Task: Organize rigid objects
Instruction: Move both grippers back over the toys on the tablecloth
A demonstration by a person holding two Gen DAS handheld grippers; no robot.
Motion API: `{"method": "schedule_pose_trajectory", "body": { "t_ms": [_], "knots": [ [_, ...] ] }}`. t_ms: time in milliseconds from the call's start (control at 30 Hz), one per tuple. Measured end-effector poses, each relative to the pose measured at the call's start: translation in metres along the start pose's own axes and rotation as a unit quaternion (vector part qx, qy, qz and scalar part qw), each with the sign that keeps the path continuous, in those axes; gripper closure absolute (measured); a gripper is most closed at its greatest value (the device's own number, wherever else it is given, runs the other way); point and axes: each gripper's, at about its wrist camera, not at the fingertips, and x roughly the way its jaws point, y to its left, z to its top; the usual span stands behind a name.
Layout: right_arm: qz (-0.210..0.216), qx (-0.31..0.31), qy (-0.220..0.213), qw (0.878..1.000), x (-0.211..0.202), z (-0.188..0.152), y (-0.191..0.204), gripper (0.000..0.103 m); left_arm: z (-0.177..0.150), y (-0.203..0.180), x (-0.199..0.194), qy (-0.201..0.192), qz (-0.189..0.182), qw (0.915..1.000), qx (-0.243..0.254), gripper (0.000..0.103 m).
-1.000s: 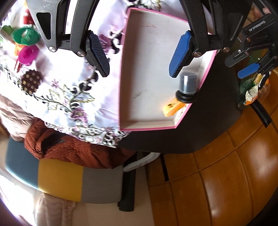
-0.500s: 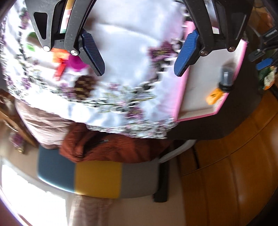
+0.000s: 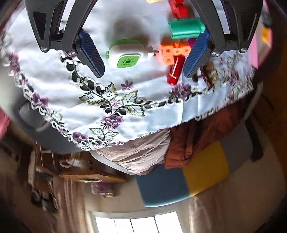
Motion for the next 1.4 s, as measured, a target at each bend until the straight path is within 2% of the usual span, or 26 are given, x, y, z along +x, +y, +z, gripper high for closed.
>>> {"method": "schedule_pose_trajectory", "body": {
  "t_ms": [133,300,433,567,700,967,1100,1167,1267,1333,1367,1400],
  "knots": [
    [0.004,0.017,-0.002,1.000,-0.003,0.002,-0.006,0.010,0.008,-0.033,0.014,0.017,-0.033,0.9987,0.034,0.045],
    [0.005,0.020,0.011,1.000,0.000,-0.002,-0.004,0.009,0.017,-0.084,0.033,0.037,-0.081,0.9926,0.083,0.045],
    [0.010,0.033,0.022,0.999,0.004,-0.002,-0.010,0.009,0.021,-0.130,0.043,0.049,-0.131,0.9828,0.121,0.045],
    [0.014,0.055,0.025,0.998,0.003,0.000,-0.018,0.008,0.027,-0.173,0.054,0.053,-0.164,0.9725,0.157,0.044],
    [0.019,0.078,0.033,0.996,0.005,0.001,-0.026,0.008,0.031,-0.204,0.064,0.055,-0.177,0.9654,0.183,0.041],
    [0.036,0.093,0.049,0.994,0.009,0.000,-0.029,0.007,0.053,-0.241,0.085,0.046,-0.196,0.9597,0.196,0.041],
    [0.044,0.100,0.052,0.993,0.011,0.001,-0.031,0.007,0.062,-0.259,0.095,0.027,-0.190,0.9577,0.214,0.039],
    [0.046,0.104,0.054,0.992,0.011,0.001,-0.032,0.007,0.065,-0.267,0.105,0.029,-0.184,0.9575,0.220,0.034],
    [0.048,0.110,0.058,0.991,0.013,0.001,-0.035,0.006,0.068,-0.274,0.123,0.037,-0.173,0.9588,0.223,0.033],
    [0.051,0.115,0.061,0.990,0.014,0.000,-0.036,0.006,0.071,-0.268,0.135,0.050,-0.174,0.9631,0.199,0.050],
    [0.050,0.117,0.061,0.990,0.014,0.000,-0.037,0.006,0.072,-0.262,0.138,0.057,-0.179,0.9653,0.182,0.063],
    [0.050,0.118,0.062,0.990,0.014,0.000,-0.038,0.006,0.073,-0.252,0.141,0.063,-0.181,0.9683,0.161,0.064]
  ]
}}
